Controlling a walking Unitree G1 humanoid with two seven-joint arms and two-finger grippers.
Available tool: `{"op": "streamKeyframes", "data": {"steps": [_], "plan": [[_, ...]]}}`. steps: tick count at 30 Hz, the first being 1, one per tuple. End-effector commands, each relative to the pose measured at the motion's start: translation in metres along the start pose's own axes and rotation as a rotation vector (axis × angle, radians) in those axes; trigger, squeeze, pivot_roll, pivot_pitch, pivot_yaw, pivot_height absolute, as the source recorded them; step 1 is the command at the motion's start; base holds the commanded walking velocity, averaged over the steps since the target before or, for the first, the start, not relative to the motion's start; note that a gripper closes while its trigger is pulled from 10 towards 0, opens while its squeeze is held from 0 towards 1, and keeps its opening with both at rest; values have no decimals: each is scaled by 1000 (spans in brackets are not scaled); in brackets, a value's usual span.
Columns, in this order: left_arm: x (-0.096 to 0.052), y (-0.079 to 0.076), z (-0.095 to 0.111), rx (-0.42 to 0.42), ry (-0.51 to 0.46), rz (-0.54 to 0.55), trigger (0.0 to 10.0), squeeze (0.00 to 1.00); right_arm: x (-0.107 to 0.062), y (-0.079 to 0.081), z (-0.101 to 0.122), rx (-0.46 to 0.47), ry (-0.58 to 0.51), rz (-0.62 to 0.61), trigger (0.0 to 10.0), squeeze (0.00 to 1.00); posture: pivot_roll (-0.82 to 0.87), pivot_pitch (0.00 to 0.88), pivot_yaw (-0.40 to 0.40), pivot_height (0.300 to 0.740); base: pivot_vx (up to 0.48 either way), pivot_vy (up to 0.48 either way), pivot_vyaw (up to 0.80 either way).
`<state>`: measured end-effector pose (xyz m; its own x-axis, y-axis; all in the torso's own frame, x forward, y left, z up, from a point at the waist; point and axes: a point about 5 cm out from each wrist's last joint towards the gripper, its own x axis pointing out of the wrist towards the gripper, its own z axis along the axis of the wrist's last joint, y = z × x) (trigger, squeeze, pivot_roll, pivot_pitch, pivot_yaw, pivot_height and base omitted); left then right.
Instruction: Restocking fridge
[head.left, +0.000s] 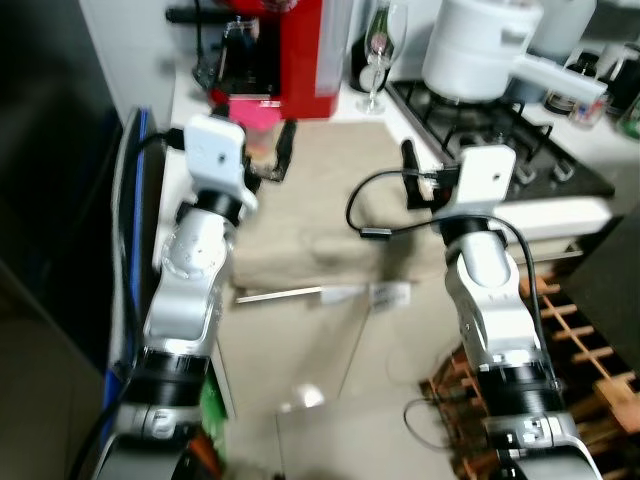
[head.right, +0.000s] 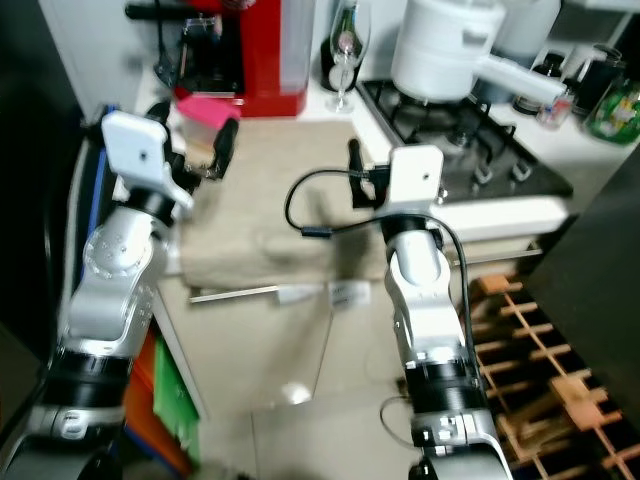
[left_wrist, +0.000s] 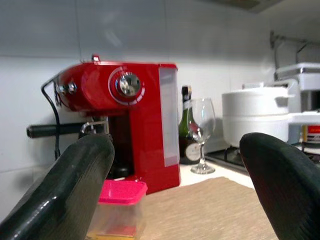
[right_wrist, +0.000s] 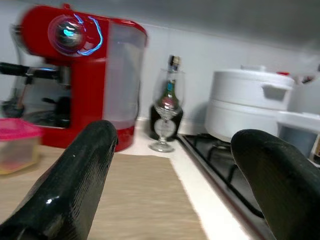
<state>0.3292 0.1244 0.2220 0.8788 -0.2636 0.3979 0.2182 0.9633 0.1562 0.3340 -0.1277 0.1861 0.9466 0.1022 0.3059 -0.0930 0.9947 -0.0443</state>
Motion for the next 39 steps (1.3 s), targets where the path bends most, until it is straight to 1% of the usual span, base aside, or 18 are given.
{"op": "streamKeyframes", "data": {"steps": [1, 3, 6, 10, 12, 20, 30, 32, 34, 37, 39], "plan": [[5, -4, 4, 6, -9, -17, 10000, 0, 0, -6, 0, -23, 6, -13, 10000, 0, -4, 0, -38, 740, 0, 0, 0], [5, -3, 4, 22, -14, -15, 10000, 0, 0, -6, 0, -25, 6, -11, 10000, 0, -5, 0, -37, 740, 0, 0, 0], [6, -3, 7, -3, -35, -29, 10000, 0, 1, -5, 0, -27, 4, -7, 10000, 0, -5, 0, -37, 740, 0, 0, 0], [7, -4, 16, 3, -81, -34, 10000, 0, 0, -5, 0, -29, 2, -5, 10000, 0, -2, 0, -39, 740, 337, 318, 0], [7, -4, 16, 1, -85, -34, 10000, 0, 0, -5, 0, -30, 2, -5, 10000, 0, -2, 0, -39, 740, 360, 319, 0], [10, -7, 19, 35, -86, -55, 10000, 0, 1, -4, 0, -33, 1, -3, 10000, 0, -4, 0, -39, 740, 360, 319, 0], [14, -13, 22, 33, -94, -101, 10000, 0, 1, -5, 0, -33, 0, -6, 10000, 0, -8, 0, -34, 740, 376, 299, 0], [18, -13, 23, 40, -80, -115, 10000, 0, 1, -5, 0, -33, 0, -11, 10000, 0, -10, 0, -33, 740, 382, 291, 0], [23, -14, 24, 44, -71, -127, 10000, 0, 0, -7, 0, -34, 0, -14, 10000, 0, -10, 0, -33, 740, 0, 0, 0], [34, -9, 30, 58, -54, -129, 10000, 0, -2, -9, -1, -38, 3, -24, 10000, 0, -18, 0, -18, 740, 0, 0, 0], [40, -5, 36, 63, -68, -133, 10000, 0, -4, -13, -2, -42, 5, -58, 10000, 0, -21, 0, -12, 740, 0, 0, 0]]}}
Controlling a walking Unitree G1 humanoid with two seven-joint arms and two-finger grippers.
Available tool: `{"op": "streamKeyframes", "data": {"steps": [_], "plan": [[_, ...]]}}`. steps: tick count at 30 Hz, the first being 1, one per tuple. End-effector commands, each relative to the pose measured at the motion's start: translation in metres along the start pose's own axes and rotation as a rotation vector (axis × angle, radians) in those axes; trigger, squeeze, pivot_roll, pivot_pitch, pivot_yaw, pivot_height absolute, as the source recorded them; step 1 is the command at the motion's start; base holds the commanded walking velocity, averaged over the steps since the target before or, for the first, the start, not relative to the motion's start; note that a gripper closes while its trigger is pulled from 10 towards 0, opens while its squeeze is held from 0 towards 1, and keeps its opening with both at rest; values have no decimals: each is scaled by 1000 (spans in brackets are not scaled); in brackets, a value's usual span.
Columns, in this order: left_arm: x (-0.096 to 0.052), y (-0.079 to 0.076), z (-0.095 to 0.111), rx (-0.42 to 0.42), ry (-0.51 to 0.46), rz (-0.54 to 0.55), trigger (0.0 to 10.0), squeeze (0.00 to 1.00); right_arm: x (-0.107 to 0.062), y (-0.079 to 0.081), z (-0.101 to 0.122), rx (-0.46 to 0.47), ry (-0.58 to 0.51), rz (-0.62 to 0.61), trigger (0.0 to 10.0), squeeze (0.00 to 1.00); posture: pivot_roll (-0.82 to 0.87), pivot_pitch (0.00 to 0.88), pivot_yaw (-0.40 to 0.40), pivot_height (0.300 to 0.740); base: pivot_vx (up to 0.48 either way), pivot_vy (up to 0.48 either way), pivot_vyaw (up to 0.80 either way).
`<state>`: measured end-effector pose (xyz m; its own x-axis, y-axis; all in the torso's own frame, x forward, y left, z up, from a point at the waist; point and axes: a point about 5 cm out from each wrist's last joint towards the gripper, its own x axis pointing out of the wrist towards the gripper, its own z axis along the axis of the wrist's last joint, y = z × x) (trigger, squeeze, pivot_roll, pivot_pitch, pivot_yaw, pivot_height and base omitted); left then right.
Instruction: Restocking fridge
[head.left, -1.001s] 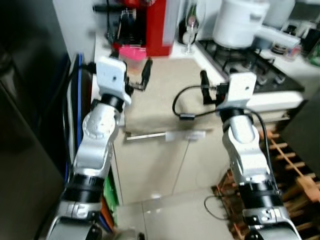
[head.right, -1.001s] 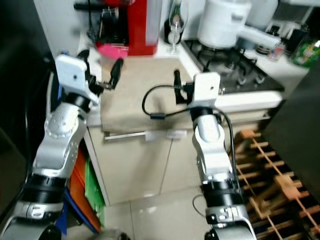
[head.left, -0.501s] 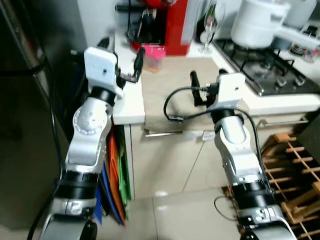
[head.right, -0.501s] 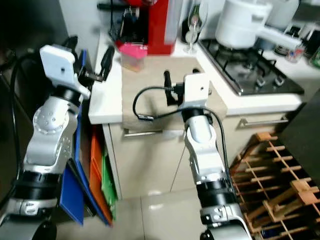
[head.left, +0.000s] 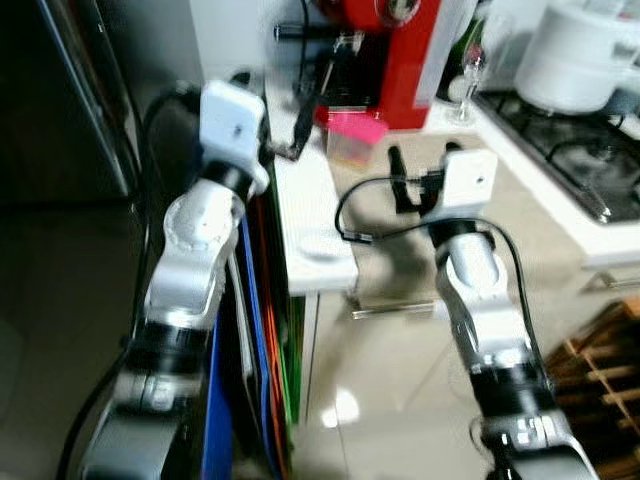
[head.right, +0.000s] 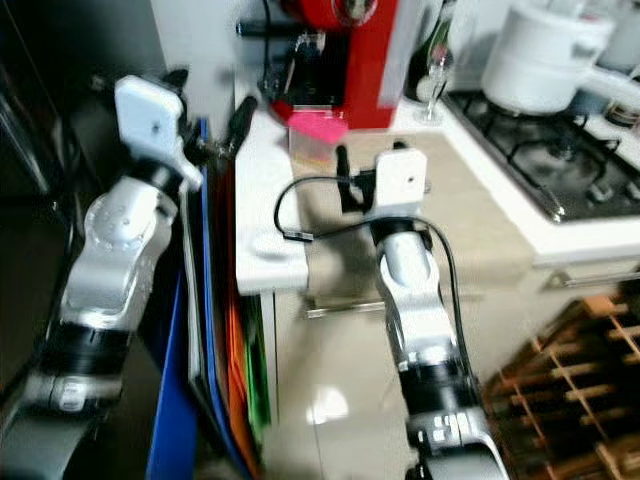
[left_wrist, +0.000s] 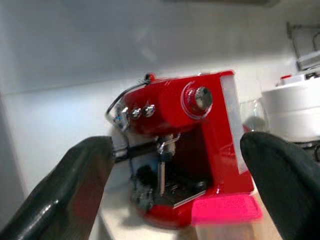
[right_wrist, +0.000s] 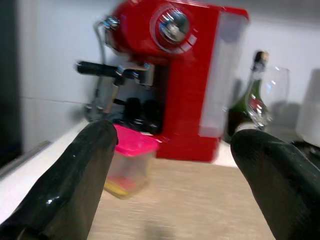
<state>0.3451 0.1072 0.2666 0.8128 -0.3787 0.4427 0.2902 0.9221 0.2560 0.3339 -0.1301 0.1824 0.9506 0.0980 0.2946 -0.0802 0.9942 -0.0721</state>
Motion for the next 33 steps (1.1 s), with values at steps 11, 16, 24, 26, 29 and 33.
{"op": "streamKeyframes", "data": {"steps": [11, 16, 24, 26, 29, 33], "plan": [[-4, -17, -2, -63, 11, -67, 10000, 0, -3, -11, 1, -25, 8, -67, 10000, 0, -28, 0, -7, 740, 94, -73, 0], [-6, -23, -2, -67, 11, -95, 10000, 0, -3, -11, 2, -25, 7, -67, 10000, 0, -25, 0, -13, 740, 355, -319, 0], [-6, -24, -1, -86, 14, -98, 10000, 0, -3, -10, 2, -20, 5, -68, 10000, 0, -24, 0, -8, 740, 310, -281, 0], [-6, -23, -1, -88, 13, -93, 10000, 0, -3, -10, 2, -20, 6, -68, 10000, 0, -24, 0, -8, 740, 0, 0, 0], [-4, -19, 0, -86, 19, -83, 10000, 0, -3, -10, 1, -20, 7, -69, 10000, 0, -24, 0, -8, 740, 0, 0, 0], [4, -14, 1, -101, 38, -87, 10000, 0, -4, -9, 1, -19, 8, -67, 10000, 0, -25, 0, -8, 740, 0, 0, 0]]}}
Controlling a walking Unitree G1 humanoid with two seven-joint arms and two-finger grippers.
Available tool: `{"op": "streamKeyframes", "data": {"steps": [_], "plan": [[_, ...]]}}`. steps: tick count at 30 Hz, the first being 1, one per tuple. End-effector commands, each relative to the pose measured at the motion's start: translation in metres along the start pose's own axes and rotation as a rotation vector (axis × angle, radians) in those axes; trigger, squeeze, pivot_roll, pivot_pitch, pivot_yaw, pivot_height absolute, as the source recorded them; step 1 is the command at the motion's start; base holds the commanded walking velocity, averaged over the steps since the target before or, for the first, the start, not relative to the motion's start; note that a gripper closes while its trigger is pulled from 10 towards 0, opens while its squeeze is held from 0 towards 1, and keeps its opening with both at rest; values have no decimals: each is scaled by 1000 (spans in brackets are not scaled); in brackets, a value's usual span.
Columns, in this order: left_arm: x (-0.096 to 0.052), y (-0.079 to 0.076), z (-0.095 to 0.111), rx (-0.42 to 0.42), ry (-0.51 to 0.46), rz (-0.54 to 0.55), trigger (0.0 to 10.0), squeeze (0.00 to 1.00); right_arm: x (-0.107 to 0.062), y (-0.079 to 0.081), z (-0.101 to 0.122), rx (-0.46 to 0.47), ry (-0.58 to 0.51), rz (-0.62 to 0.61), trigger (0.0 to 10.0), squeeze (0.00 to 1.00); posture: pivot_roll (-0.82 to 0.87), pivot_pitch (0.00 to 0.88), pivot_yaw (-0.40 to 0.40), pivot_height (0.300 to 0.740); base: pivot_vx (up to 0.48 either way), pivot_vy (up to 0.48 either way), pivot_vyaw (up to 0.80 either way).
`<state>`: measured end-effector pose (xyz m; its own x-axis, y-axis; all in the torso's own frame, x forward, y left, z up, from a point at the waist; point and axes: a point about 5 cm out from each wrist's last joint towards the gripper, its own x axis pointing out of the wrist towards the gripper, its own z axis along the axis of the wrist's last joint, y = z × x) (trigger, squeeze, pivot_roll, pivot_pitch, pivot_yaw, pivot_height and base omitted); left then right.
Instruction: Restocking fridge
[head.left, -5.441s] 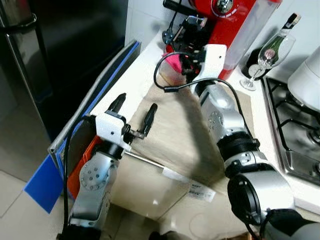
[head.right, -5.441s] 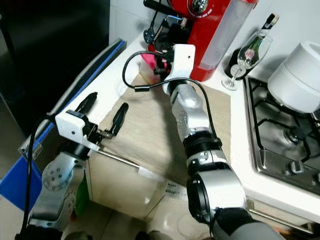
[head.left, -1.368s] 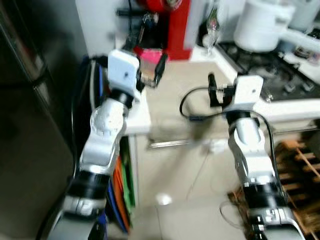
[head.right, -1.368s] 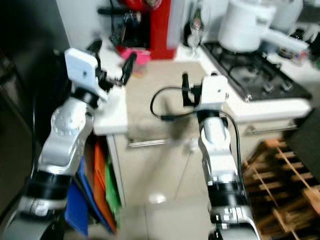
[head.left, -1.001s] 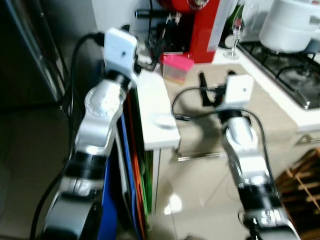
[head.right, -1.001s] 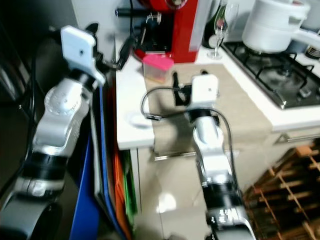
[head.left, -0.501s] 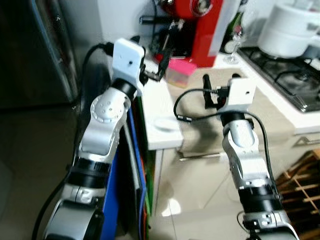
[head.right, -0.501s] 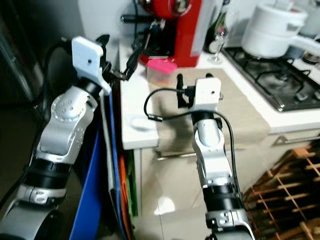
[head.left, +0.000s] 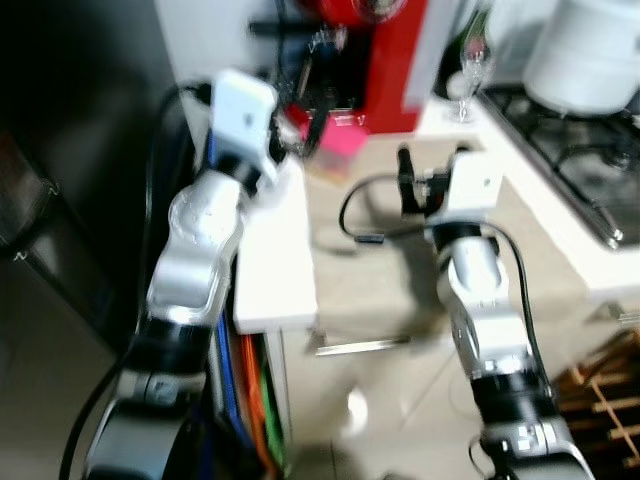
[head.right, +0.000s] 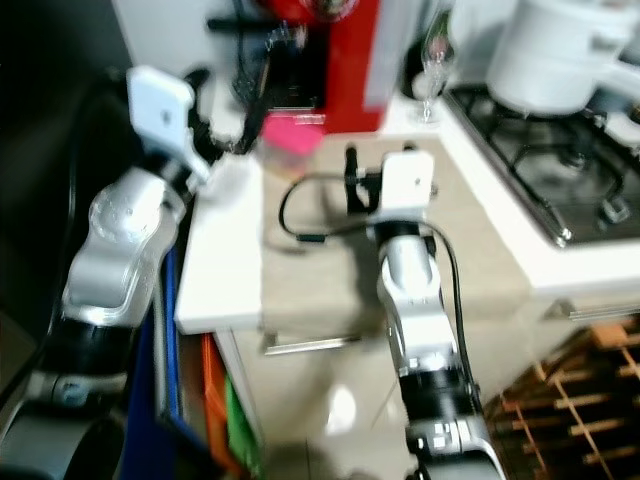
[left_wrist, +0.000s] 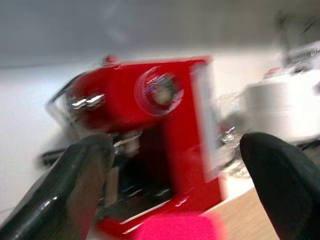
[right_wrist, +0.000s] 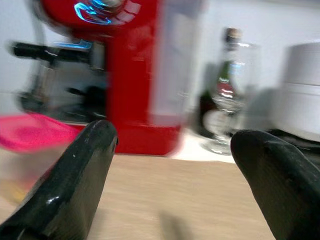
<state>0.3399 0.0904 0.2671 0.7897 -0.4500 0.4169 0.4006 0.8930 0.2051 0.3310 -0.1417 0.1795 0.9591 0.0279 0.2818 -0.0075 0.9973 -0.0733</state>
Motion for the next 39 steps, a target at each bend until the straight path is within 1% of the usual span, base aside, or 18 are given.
{"op": "streamKeyframes", "data": {"steps": [1, 7, 9, 10, 13, 14, 17, 19, 21, 22, 23, 24, 25, 27, 29, 36, 38, 39], "plan": [[7, 7, -3, -3, 45, -7, 10000, 0, 1, 2, 4, 4, -11, 5, 10000, 0, -25, 0, -8, 740, 0, 0, 0], [22, 17, 0, 10, 67, -29, 10000, 0, -1, 2, 5, 3, -13, 5, 10000, 0, -36, 0, 4, 740, 0, 0, 0], [32, 25, -5, 26, 111, -48, 10000, 0, -6, 1, 5, 5, -12, -5, 10000, 0, -54, 0, 16, 740, 0, 0, 0], [32, 25, -5, 26, 111, -48, 10000, 0, -6, 1, 5, 5, -12, -5, 10000, 0, -54, 0, 16, 740, 0, 0, 0], [44, 31, -11, 18, 161, -79, 10000, 0, -16, 1, 6, 6, -15, -9, 10000, 0, -76, 0, 36, 740, 0, 0, 0], [44, 31, -11, 18, 161, -79, 10000, 0, -16, 1, 6, 6, -15, -9, 10000, 0, -76, 0, 36, 740, 0, 0, 0], [54, 37, -15, 28, 214, -93, 10000, 0, -29, 0, 8, 9, -17, -11, 10000, 0, -106, 14, 64, 740, 0, 0, 0], [56, 40, -16, 29, 228, -90, 10000, 0, -35, 0, 8, 10, -17, -12, 10000, 0, -119, 27, 72, 740, 0, 0, 0], [56, 60, -21, 42, 285, 21, 10000, 0, -53, 0, 7, 15, 7, -16, 10000, 0, -156, 67, 89, 740, 0, 0, 0], [56, 60, -21, 42, 285, 21, 10000, 0, -53, 0, 7, 15, 7, -16, 10000, 0, -156, 67, 89, 740, 0, 0, 0], [51, 79, -24, 10, 324, 156, 10000, 0, -65, -1, 7, 13, 28, -16, 10000, 0, -169, 83, 91, 740, 0, 0, 0], [51, 79, -24, 10, 324, 156, 10000, 0, -65, -1, 7, 13, 28, -16, 10000, 0, -169, 83, 91, 740, 0, 0, 0], [49, 86, -26, -25, 335, 216, 10000, 0, -71, -1, 6, 10, 42, -17, 10000, 0, -184, 98, 92, 740, 0, 0, 0], [46, 93, -26, -65, 328, 261, 10000, 0, -81, -3, 6, 5, 64, -21, 10000, 0, -204, 121, 90, 740, 0, 0, 0], [46, 94, -26, -60, 320, 266, 10000, 0, -89, -5, 7, -2, 83, -25, 10000, 0, -224, 139, 90, 740, 0, 0, 0], [49, 91, -22, -51, 265, 229, 10000, 0, -100, -6, 14, -17, 92, -23, 10000, 0, -251, 157, 92, 740, 0, 0, 0], [50, 88, -13, -4, 164, 183, 10000, 0, -98, -7, 25, -36, 32, -27, 10000, 0, -249, 150, 90, 740, 0, 0, 0], [43, 86, -8, 47, 64, 140, 10000, 0, -95, -11, 39, -54, -31, -47, 10000, 0, -234, 146, 83, 740, 0, 0, 0]]}}
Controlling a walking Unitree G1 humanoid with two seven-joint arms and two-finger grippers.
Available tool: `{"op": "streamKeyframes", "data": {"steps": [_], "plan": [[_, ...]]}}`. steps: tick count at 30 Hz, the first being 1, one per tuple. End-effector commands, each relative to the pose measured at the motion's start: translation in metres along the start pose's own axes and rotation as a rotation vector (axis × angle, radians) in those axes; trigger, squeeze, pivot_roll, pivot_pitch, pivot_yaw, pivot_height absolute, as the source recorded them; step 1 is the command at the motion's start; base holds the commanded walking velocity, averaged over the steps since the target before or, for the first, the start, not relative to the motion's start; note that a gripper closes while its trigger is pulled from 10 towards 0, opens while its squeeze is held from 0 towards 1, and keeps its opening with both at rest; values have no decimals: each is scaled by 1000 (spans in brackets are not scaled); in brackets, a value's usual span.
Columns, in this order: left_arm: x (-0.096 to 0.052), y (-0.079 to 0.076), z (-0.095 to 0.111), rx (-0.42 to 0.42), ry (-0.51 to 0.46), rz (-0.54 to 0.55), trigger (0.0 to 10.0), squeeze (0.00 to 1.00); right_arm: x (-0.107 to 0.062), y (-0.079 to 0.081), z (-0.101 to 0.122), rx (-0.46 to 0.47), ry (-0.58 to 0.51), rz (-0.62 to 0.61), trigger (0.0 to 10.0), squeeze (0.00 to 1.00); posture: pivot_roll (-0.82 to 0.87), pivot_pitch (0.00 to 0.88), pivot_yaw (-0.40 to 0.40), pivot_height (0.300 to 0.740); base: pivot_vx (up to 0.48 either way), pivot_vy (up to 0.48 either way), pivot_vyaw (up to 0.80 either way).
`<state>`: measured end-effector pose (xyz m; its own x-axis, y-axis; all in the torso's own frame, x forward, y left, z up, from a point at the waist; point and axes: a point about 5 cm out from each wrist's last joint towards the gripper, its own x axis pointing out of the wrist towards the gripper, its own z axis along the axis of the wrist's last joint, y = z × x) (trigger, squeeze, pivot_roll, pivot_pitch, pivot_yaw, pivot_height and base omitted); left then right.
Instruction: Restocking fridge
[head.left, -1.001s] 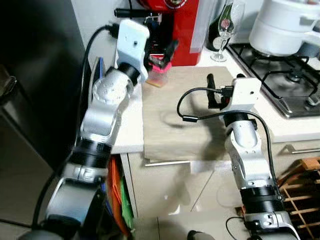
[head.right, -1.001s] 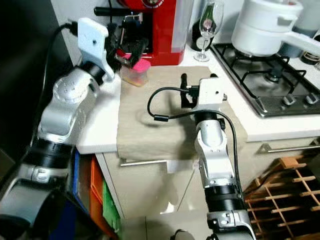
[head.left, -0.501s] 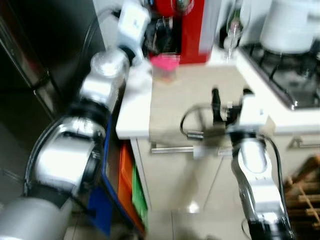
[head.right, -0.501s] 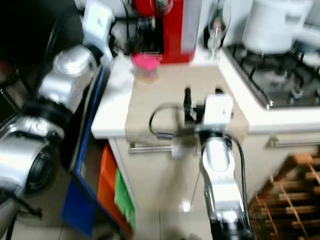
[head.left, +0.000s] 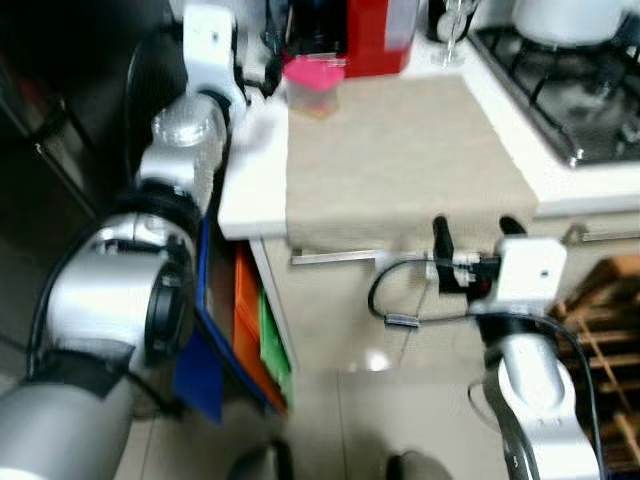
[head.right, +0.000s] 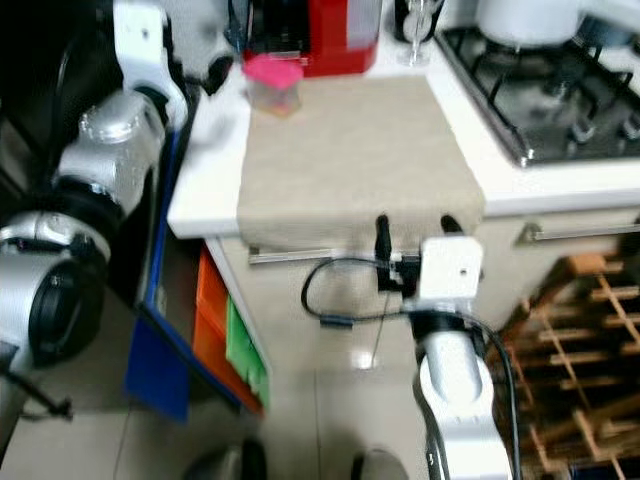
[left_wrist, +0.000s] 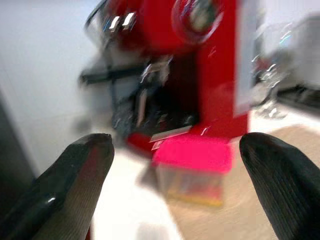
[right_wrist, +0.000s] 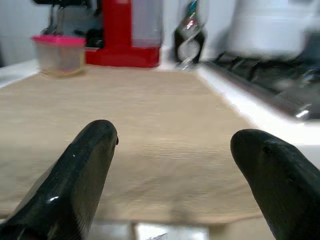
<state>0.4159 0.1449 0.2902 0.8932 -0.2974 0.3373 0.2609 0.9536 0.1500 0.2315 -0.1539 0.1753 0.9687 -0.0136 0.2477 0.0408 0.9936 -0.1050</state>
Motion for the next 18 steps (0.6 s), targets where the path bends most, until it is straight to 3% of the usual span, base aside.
{"op": "streamKeyframes", "data": {"steps": [1, 2, 3, 4, 6, 7, 9, 11, 12, 13, 14, 16, 18], "plan": [[-8, 1, 6, 39, -89, -43, 10000, 0, 2, -3, 21, -14, -87, -20, 10000, 0, -229, 145, 81, 740, 0, 0, 0], [-8, 1, 6, 39, -89, -43, 10000, 0, 2, -3, 21, -14, -87, -20, 10000, 0, -229, 145, 81, 740, 0, 0, 0], [-27, -4, 2, 33, -141, -76, 10000, 0, 7, -5, 28, -31, -119, -25, 10000, 0, -197, 133, 65, 740, 0, 0, 0], [-27, -4, 2, 33, -141, -76, 10000, 0, 7, -5, 28, -31, -119, -25, 10000, 0, -197, 133, 65, 740, 0, 0, 0], [-53, -15, -3, -21, -149, -90, 10000, 0, 12, -5, 35, -45, -152, -14, 10000, 0, -165, 113, 54, 740, 0, 0, 0], [-53, -15, -3, -21, -149, -90, 10000, 0, 12, -5, 35, -45, -152, -14, 10000, 0, -165, 113, 54, 740, 0, 0, 0], [-91, -38, -3, -83, -127, -93, 10000, 0, 18, -5, 41, -39, -174, -4, 10000, 0, -126, 81, 36, 740, 0, 0, 0], [-99, -44, 0, -112, -135, -86, 10000, 0, 20, -6, 42, -40, -179, -6, 10000, 0, -111, 64, 28, 740, 0, 0, 0], [-120, -52, 7, -135, -147, -53, 10000, 0, 21, -9, 49, -43, -192, -13, 10000, 0, -94, 45, 18, 740, 0, 0, 0], [-131, -53, 11, -140, -154, -31, 10000, 0, 19, -11, 53, -49, -199, -13, 10000, 0, -88, 39, 14, 740, 0, 0, 0], [-131, -53, 11, -140, -154, -31, 10000, 0, 19, -11, 53, -49, -199, -13, 10000, 0, -88, 39, 14, 740, 0, 0, 0], [-153, -45, 19, -75, -175, 20, 10000, 0, 14, -22, 58, -64, -202, -16, 10000, 0, -54, 7, -10, 740, 0, 0, 0], [-155, -44, 20, -50, -173, 29, 10000, 0, 14, -24, 61, -69, -209, -19, 10000, 0, -46, 0, -18, 740, 0, 0, 0]]}}
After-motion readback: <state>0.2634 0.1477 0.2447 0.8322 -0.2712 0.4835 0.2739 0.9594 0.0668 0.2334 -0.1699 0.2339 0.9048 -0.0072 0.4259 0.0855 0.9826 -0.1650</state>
